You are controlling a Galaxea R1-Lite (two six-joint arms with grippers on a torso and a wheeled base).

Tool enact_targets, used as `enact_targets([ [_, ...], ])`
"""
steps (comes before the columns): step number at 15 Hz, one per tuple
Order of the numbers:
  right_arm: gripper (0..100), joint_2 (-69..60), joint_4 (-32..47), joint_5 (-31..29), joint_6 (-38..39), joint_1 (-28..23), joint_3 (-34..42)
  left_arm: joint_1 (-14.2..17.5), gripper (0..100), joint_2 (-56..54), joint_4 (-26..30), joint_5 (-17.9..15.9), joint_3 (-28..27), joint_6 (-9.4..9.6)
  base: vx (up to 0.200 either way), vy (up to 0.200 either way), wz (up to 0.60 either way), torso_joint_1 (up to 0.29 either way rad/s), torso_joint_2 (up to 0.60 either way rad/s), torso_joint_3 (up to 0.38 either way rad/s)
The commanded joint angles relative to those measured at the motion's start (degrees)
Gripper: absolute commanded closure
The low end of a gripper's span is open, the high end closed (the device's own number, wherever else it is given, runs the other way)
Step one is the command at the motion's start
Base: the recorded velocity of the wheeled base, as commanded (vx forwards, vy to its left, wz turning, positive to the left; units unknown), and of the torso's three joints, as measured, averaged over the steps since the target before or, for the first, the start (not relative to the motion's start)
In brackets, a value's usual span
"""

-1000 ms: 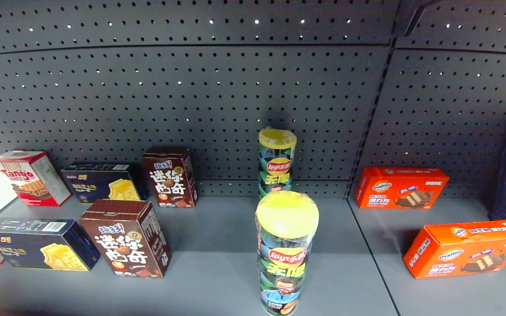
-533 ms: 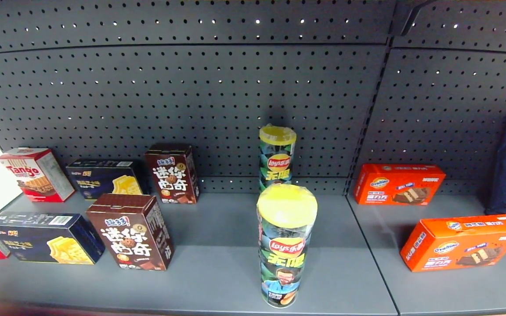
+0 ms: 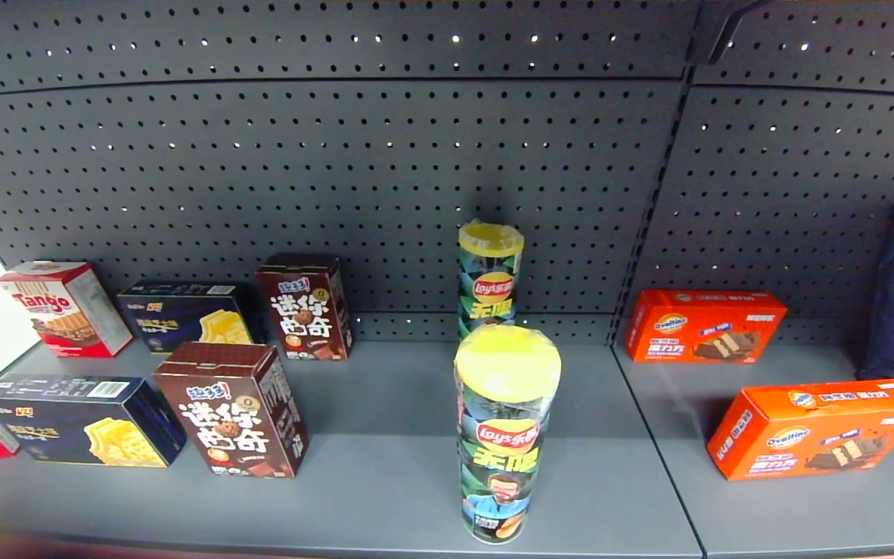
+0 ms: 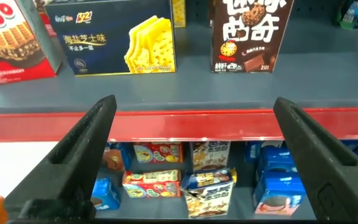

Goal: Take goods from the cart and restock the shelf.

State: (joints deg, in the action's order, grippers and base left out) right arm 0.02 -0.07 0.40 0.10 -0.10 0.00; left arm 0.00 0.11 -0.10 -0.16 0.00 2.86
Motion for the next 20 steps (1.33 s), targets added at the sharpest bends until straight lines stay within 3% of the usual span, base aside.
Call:
enact_targets([
  [1, 0, 0.0, 0.0, 0.0, 0.0, 0.0, 0.0, 0.0, 0, 0.0, -0.1, -4.1, 0.0, 2.67, 0.0, 0.0, 0.0, 0.0, 0.0, 0.0],
  [2, 0, 0.0, 0.0, 0.0, 0.0, 0.0, 0.0, 0.0, 0, 0.0, -0.1, -4.1, 0.0, 2.67, 0.0, 0.0, 0.0, 0.0, 0.0, 0.0],
  [3, 0, 0.0, 0.0, 0.0, 0.0, 0.0, 0.0, 0.1, 0, 0.0, -0.3, -8.5, 0.0, 6.36, 0.0, 0.0, 0.0, 0.0, 0.0, 0.0],
  [5, 0, 0.0, 0.0, 0.0, 0.0, 0.0, 0.0, 0.1, 0, 0.0, -0.3, -5.5, 0.0, 5.75, 0.0, 0.0, 0.0, 0.0, 0.0, 0.0],
  [9, 0, 0.0, 0.0, 0.0, 0.0, 0.0, 0.0, 0.1, 0, 0.0, -0.3, -4.4, 0.0, 5.66, 0.0, 0.0, 0.0, 0.0, 0.0, 0.0],
  [12, 0, 0.0, 0.0, 0.0, 0.0, 0.0, 0.0, 0.0, 0, 0.0, -0.4, -9.6, 0.0, 6.98, 0.0, 0.0, 0.0, 0.0, 0.0, 0.0],
  [14, 0, 0.0, 0.0, 0.0, 0.0, 0.0, 0.0, 0.0, 0, 0.1, 0.1, -7.7, -0.1, 3.29, 0.0, 0.0, 0.0, 0.0, 0.0, 0.0],
  [15, 0, 0.0, 0.0, 0.0, 0.0, 0.0, 0.0, 0.0, 0, 0.1, 0.1, -5.6, -0.1, -0.23, 0.0, 0.0, 0.0, 0.0, 0.0, 0.0],
  [16, 0, 0.0, 0.0, 0.0, 0.0, 0.0, 0.0, 0.0, 0, 0.1, 0.1, -4.8, -0.1, -1.02, 0.0, 0.0, 0.0, 0.0, 0.0, 0.0],
  [20, 0, 0.0, 0.0, 0.0, 0.1, 0.0, 0.0, 0.0, 0, 0.1, 0.1, -4.6, -0.1, -1.11, 0.0, 0.0, 0.0, 0.0, 0.0, 0.0],
])
